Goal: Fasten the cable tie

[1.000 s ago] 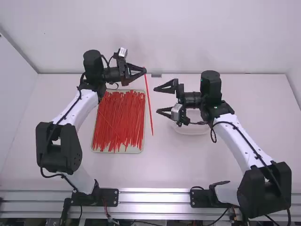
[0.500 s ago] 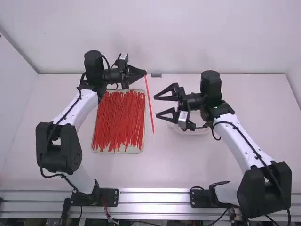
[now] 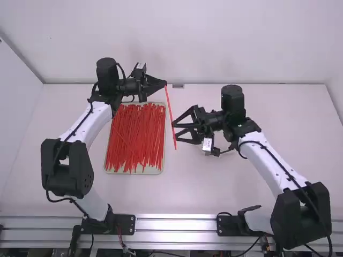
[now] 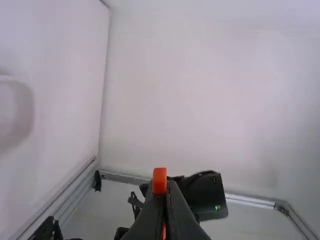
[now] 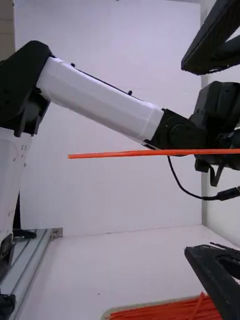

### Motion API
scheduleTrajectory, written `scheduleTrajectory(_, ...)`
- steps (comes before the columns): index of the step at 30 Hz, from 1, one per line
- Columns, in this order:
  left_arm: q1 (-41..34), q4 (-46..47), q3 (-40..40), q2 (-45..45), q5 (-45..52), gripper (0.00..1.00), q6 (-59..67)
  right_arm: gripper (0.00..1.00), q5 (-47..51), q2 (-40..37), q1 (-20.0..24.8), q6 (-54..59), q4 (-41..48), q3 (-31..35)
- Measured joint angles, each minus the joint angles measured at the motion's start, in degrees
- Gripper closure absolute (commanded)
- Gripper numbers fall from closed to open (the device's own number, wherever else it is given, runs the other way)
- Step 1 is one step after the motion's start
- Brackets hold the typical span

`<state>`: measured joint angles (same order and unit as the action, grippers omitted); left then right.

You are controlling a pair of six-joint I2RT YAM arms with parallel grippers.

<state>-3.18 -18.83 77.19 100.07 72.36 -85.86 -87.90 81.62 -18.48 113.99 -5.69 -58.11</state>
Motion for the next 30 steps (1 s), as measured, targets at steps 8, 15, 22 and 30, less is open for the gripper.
scheduleTrajectory(8,0.0,5.0,0.0,0.0,-3.8,0.98,5.7,0.37,0.0,0.0,0.0,-0.3,-0.4,0.0)
scheduleTrajectory(15,0.0,5.0,0.0,0.0,-4.0,0.98,8.0,0.56,0.0,0.0,-0.3,-4.2,-1.7,0.0)
scheduleTrajectory(22,0.0,4.5,0.0,0.0,-3.3,0.98,8.6,0.57,0.0,0.0,-0.4,-5.4,-1.5,0.0)
scheduleTrajectory(30,0.2,5.3,0.0,0.0,-1.8,0.98,9.7,0.60,0.0,0.0,-0.9,-5.6,0.2,0.0)
